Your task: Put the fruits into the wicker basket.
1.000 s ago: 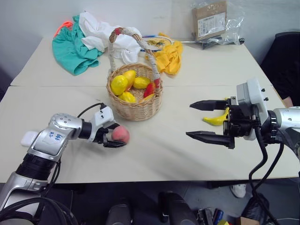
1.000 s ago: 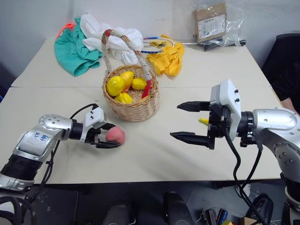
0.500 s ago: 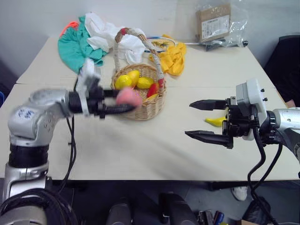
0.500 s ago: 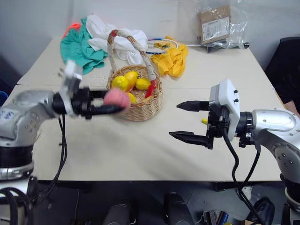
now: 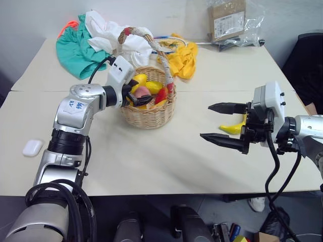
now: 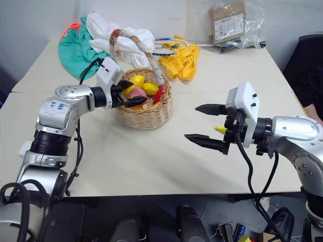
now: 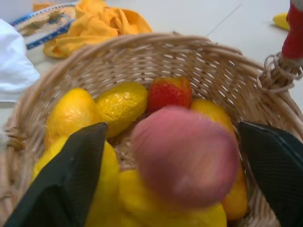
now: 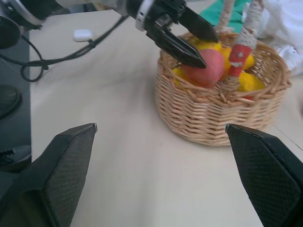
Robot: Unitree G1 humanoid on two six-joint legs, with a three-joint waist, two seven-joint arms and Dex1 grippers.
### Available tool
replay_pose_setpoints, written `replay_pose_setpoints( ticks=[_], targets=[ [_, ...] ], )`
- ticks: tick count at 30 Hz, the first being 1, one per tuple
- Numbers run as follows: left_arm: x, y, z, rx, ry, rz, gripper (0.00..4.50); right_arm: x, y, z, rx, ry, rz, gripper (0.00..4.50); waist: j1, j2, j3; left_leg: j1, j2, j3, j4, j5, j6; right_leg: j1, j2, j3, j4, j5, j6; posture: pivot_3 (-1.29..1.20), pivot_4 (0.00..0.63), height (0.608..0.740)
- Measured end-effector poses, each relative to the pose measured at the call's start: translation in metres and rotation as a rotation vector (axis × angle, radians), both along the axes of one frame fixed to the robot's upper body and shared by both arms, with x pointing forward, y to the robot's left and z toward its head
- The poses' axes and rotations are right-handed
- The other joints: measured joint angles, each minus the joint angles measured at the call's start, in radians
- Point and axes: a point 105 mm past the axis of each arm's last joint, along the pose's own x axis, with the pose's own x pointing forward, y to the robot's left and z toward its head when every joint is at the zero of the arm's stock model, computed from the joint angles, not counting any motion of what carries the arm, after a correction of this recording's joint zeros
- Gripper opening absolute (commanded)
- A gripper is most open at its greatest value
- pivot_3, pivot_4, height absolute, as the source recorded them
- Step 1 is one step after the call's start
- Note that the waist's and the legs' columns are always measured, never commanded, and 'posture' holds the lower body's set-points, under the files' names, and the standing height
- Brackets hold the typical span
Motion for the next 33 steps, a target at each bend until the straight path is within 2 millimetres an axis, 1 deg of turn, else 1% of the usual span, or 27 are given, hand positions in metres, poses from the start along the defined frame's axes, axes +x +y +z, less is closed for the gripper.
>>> replay_pose_setpoints(
  ticks=[2, 4, 6, 8, 9, 11, 12, 14, 15, 16, 18, 20, 23, 24, 28, 31, 33],
  targets=[
    [-0.008, 0.007, 0.006, -0.043, -0.002, -0.027, 4.48, 0.004, -0.013, -0.005, 0.014, 0.019, -0.076, 4.5, 0.0, 0.0, 0.0, 0.0, 0.0, 0.0, 0.0, 0.0, 0.0, 0.0, 0.0, 0.0, 0.0, 0.0, 0.0, 0.0, 0.15, 0.74],
    [-0.025, 0.011, 0.012, -0.091, -0.001, -0.108, 4.48, 0.005, -0.034, -0.011, 0.036, 0.041, -0.174, 4.5, 0.001, 0.0, 0.0, 0.0, 0.001, 0.0, -0.001, 0.0, 0.0, 0.0, -0.001, 0.0, -0.001, 0.0, 0.0, 0.0, 0.15, 0.74],
    [-0.047, 0.012, 0.025, -0.128, -0.011, -0.22, 4.48, 0.003, -0.057, -0.019, 0.047, 0.077, -0.28, 4.5, 0.002, 0.0, 0.0, -0.001, 0.001, 0.0, -0.001, 0.0, 0.0, 0.0, -0.001, 0.0, -0.001, 0.0, 0.0, 0.0, 0.15, 0.74],
    [-0.072, 0.014, 0.035, -0.114, -0.031, -0.336, 4.48, -0.004, -0.085, -0.029, 0.057, 0.118, -0.39, 4.5, 0.004, 0.0, 0.0, 0.0, 0.001, 0.0, -0.001, 0.0, 0.0, 0.0, -0.001, 0.0, 0.0, 0.0, 0.0, 0.0, 0.15, 0.74],
    [-0.08, 0.018, 0.037, -0.096, -0.032, -0.358, 4.48, -0.007, -0.099, -0.033, 0.063, 0.141, -0.447, 4.5, 0.005, 0.0, 0.0, 0.001, 0.0, 0.0, -0.001, 0.001, 0.0, 0.001, 0.0, 0.0, -0.001, 0.0, 0.0, 0.0, 0.15, 0.74],
    [-0.087, 0.027, 0.038, -0.081, -0.016, -0.372, 4.48, -0.011, -0.125, -0.037, 0.079, 0.162, -0.552, 4.5, 0.003, 0.0, 0.0, 0.007, -0.002, 0.0, -0.001, 0.001, 0.001, 0.007, 0.002, 0.0, -0.001, 0.0, 0.0, 0.0, 0.15, 0.74],
    [-0.09, 0.028, 0.036, -0.082, -0.001, -0.389, 4.48, -0.013, -0.133, -0.037, 0.084, 0.161, -0.584, 4.5, 0.001, 0.0, 0.0, 0.01, -0.002, 0.0, -0.001, 0.002, 0.001, 0.012, 0.004, -0.001, -0.002, 0.0, 0.001, 0.0, 0.15, 0.74],
    [-0.106, 0.025, 0.032, -0.072, 0.042, -0.491, 4.48, -0.016, -0.147, -0.037, 0.087, 0.162, -0.645, 4.5, -0.001, 0.0, 0.0, 0.015, -0.001, -0.001, -0.003, -0.002, 0.006, 0.017, 0.006, 0.0, -0.004, 0.0, 0.001, 0.0, 0.15, 0.74],
    [-0.117, 0.021, 0.033, -0.067, 0.052, -0.564, 4.48, -0.016, -0.156, -0.041, 0.085, 0.175, -0.693, 4.5, -0.001, 0.0, 0.0, 0.016, 0.0, -0.001, -0.003, -0.002, 0.006, 0.018, 0.006, 0.0, -0.004, 0.0, 0.0, 0.0, 0.15, 0.74],
    [-0.122, 0.018, 0.034, -0.061, 0.046, -0.603, 4.48, -0.015, -0.162, -0.044, 0.085, 0.186, -0.723, 4.5, -0.001, 0.0, 0.0, 0.016, 0.0, -0.001, -0.003, -0.002, 0.005, 0.018, 0.006, 0.001, -0.004, 0.0, 0.0, 0.0, 0.15, 0.74],
    [-0.126, 0.014, 0.04, -0.049, 0.014, -0.629, 4.48, -0.01, -0.167, -0.051, 0.078, 0.213, -0.769, 4.5, -0.003, 0.0, 0.0, 0.017, -0.001, 0.0, -0.004, -0.002, 0.005, 0.018, 0.008, 0.003, -0.004, 0.0, 0.0, 0.0, 0.15, 0.74],
    [-0.125, 0.008, 0.042, -0.054, -0.015, -0.64, 4.48, 0.005, -0.168, -0.054, 0.078, 0.221, -0.812, 4.5, -0.007, 0.0, 0.0, 0.018, -0.001, 0.001, -0.004, 0.0, 0.0, 0.018, 0.009, 0.006, -0.003, 0.0, 0.0, 0.0, 0.15, 0.74],
    [-0.128, -0.007, 0.042, -0.062, -0.037, -0.685, 4.48, 0.034, -0.16, -0.054, 0.153, 0.231, -0.857, 4.5, -0.011, 0.0, 0.0, 0.018, 0.0, 0.002, -0.004, 0.0, -0.002, 0.017, 0.011, 0.008, -0.002, 0.0, 0.0, 0.0, 0.15, 0.74],
    [-0.13, -0.013, 0.041, -0.056, -0.046, -0.7, 4.48, 0.043, -0.155, -0.057, 0.173, 0.25, -0.869, 4.5, -0.011, 0.0, 0.0, 0.017, 0.001, 0.002, -0.004, 0.0, -0.003, 0.015, 0.011, 0.009, -0.002, 0.0, 0.0, 0.0, 0.15, 0.74],
    [-0.137, -0.026, 0.043, -0.039, -0.082, -0.73, 4.48, 0.08, -0.14, -0.082, 0.248, 0.378, -0.969, 4.5, -0.011, 0.001, 0.0, 0.016, 0.002, 0.004, -0.004, 0.0, -0.005, 0.012, 0.011, 0.012, -0.001, 0.0, -0.001, 0.0, 0.15, 0.74],
    [-0.14, -0.03, 0.041, -0.026, -0.084, -0.729, 4.48, 0.097, -0.141, -0.094, 0.289, 0.441, -1.06, 4.5, -0.01, 0.001, 0.0, 0.015, 0.002, 0.005, -0.004, 0.0, -0.005, 0.01, 0.011, 0.013, -0.001, 0.0, -0.001, 0.0, 0.15, 0.74],
    [-0.14, -0.03, 0.039, -0.02, -0.083, -0.717, 4.48, 0.105, -0.147, -0.1, 0.292, 0.466, -1.133, 4.5, -0.008, 0.001, 0.0, 0.015, 0.001, 0.006, -0.004, 0.0, -0.005, 0.01, 0.011, 0.013, -0.001, 0.0, -0.001, 0.0, 0.15, 0.74]
  ],
)
